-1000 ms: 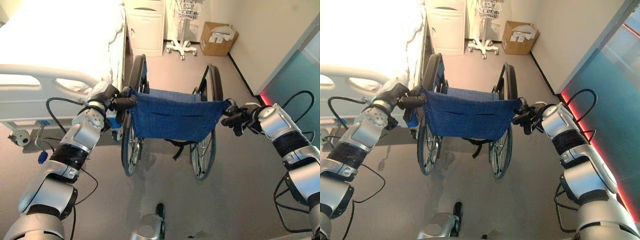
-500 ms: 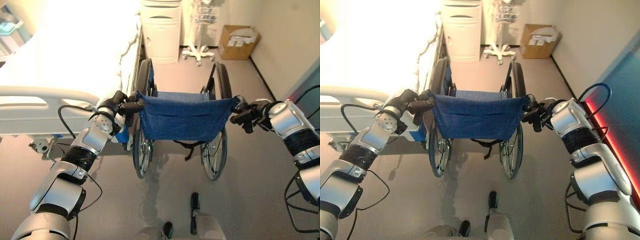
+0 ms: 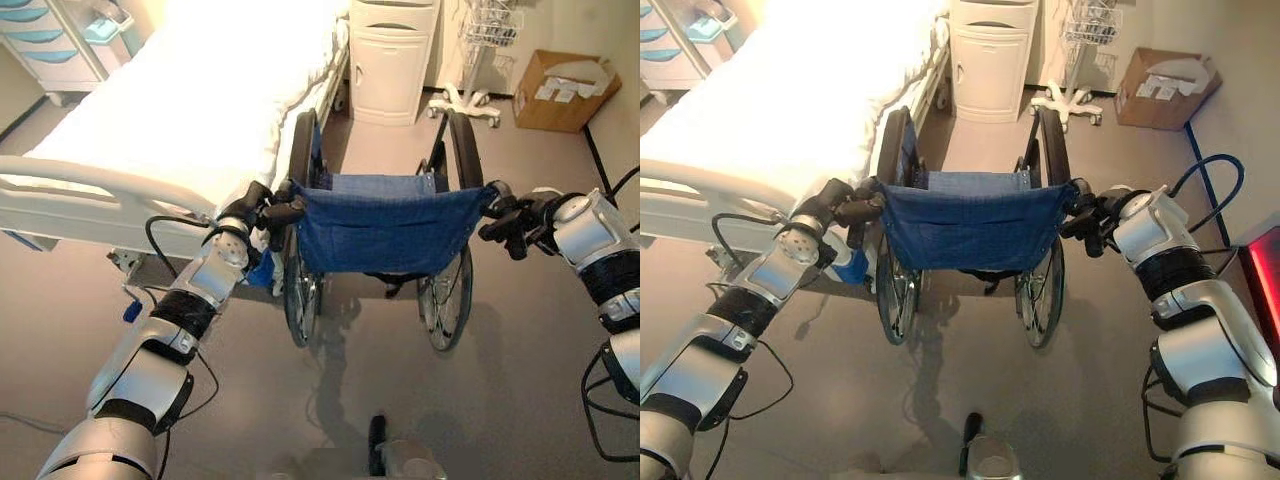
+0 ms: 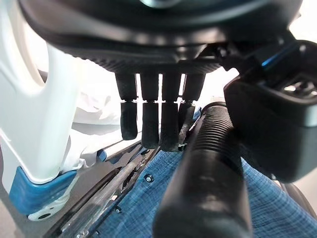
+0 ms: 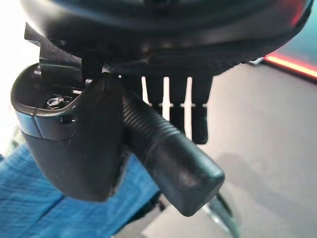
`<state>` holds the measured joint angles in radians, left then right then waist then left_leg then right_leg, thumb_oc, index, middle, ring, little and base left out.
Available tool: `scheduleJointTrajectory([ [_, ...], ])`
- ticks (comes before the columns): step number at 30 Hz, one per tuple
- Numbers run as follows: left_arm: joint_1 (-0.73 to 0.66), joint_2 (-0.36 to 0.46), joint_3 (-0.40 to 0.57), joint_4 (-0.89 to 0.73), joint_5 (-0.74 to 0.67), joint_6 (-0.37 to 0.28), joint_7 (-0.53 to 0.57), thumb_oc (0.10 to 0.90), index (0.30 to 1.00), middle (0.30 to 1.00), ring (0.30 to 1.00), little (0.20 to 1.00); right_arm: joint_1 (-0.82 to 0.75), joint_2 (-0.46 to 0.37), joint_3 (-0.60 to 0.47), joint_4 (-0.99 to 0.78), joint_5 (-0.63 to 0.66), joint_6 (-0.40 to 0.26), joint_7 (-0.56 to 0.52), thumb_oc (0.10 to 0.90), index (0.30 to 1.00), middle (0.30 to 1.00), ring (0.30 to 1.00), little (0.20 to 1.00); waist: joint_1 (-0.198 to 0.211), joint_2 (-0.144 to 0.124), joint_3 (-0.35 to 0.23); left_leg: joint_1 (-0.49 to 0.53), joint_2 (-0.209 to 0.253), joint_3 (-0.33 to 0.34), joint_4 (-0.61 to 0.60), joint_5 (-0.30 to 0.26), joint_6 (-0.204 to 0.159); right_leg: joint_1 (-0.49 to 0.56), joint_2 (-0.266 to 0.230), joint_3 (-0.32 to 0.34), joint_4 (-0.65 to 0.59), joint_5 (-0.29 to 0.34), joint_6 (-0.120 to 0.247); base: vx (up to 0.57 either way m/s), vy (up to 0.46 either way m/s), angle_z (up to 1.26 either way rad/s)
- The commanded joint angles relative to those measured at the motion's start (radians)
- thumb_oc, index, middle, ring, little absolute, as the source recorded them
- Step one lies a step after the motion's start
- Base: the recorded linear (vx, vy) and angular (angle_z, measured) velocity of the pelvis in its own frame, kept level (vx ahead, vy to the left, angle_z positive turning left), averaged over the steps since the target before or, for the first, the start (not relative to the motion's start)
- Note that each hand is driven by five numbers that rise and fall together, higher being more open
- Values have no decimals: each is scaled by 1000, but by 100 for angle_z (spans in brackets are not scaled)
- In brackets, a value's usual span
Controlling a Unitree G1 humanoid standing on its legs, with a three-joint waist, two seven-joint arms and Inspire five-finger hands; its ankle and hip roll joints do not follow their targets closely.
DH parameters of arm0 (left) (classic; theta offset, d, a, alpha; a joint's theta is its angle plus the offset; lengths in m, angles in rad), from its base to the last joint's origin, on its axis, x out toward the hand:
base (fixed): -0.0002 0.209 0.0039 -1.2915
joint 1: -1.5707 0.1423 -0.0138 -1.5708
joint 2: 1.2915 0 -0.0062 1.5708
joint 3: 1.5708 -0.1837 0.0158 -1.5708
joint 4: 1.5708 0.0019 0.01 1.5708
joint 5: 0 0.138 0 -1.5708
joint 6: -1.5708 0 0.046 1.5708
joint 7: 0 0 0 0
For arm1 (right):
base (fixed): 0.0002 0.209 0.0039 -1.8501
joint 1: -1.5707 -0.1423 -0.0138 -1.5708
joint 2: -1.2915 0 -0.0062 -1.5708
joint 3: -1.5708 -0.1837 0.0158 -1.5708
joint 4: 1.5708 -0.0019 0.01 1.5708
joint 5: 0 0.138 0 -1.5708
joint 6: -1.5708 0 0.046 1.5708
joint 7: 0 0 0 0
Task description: Push the wheelchair next to the bed
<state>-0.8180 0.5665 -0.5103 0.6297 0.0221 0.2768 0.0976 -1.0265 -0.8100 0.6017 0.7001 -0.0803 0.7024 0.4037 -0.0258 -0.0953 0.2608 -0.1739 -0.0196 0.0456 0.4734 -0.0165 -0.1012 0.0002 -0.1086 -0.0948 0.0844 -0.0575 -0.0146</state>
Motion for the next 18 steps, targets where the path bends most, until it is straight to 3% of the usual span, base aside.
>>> scheduleJointTrajectory([
  [1,98,-26,-59,-86,-45,-100,-101,400,300,300,300,300,8,24,56,-95,-69,-70,-11,400,300,300,300,300,80,58,95,-105,7,120,-191,191,39,146,133,-44,-2,21,39,474,50,-77],
  [3,113,-11,-61,-91,-43,-88,-105,400,300,300,300,300,16,38,57,-85,-95,-79,15,400,300,300,300,300,120,81,88,-134,-2,117,-342,263,24,202,161,-10,-22,7,47,544,143,-80],
  [4,116,-9,-60,-91,-44,-86,-104,400,300,300,300,300,15,40,58,-83,-99,-81,20,400,300,300,300,300,126,80,87,-131,-8,112,-363,264,24,210,159,-5,-22,2,49,671,269,-113],
  [6,125,8,-45,-90,-42,-75,-102,400,300,300,300,300,1,51,67,-76,-118,-88,70,400,300,300,300,300,146,83,66,-108,-11,113,-405,230,42,232,150,18,-3,-31,62,461,252,-111],
  [8,117,34,-36,-72,-62,-77,-132,400,300,300,300,300,12,60,65,-59,-126,-83,128,400,300,300,300,300,146,65,35,-87,-6,144,-329,137,87,246,118,9,50,-62,79,429,253,-84],
  [9,116,34,-36,-72,-62,-77,-132,400,300,300,300,300,12,60,65,-59,-126,-83,128,400,300,300,300,300,149,67,33,-90,-3,145,-328,138,87,243,120,11,49,-59,78,504,234,-60],
  [10,102,70,-45,-74,-66,-70,-164,400,300,300,300,300,55,55,52,-53,-100,-98,118,400,300,300,300,300,155,53,10,-73,11,156,-310,101,105,259,107,-4,65,-71,91,340,136,-24],
  [14,57,93,-66,-45,-65,-64,-180,400,300,300,300,300,94,68,30,-37,-98,-121,102,400,300,300,300,300,162,34,-11,-55,-3,141,-315,75,123,244,56,-39,101,-17,135,307,162,8],
  [18,29,77,-73,-12,-73,-63,-165,400,300,300,300,300,67,95,36,-1,-94,-129,93,400,300,300,300,300,172,33,-16,-47,-16,123,-331,71,134,227,17,-54,175,43,161,204,165,-24],
])
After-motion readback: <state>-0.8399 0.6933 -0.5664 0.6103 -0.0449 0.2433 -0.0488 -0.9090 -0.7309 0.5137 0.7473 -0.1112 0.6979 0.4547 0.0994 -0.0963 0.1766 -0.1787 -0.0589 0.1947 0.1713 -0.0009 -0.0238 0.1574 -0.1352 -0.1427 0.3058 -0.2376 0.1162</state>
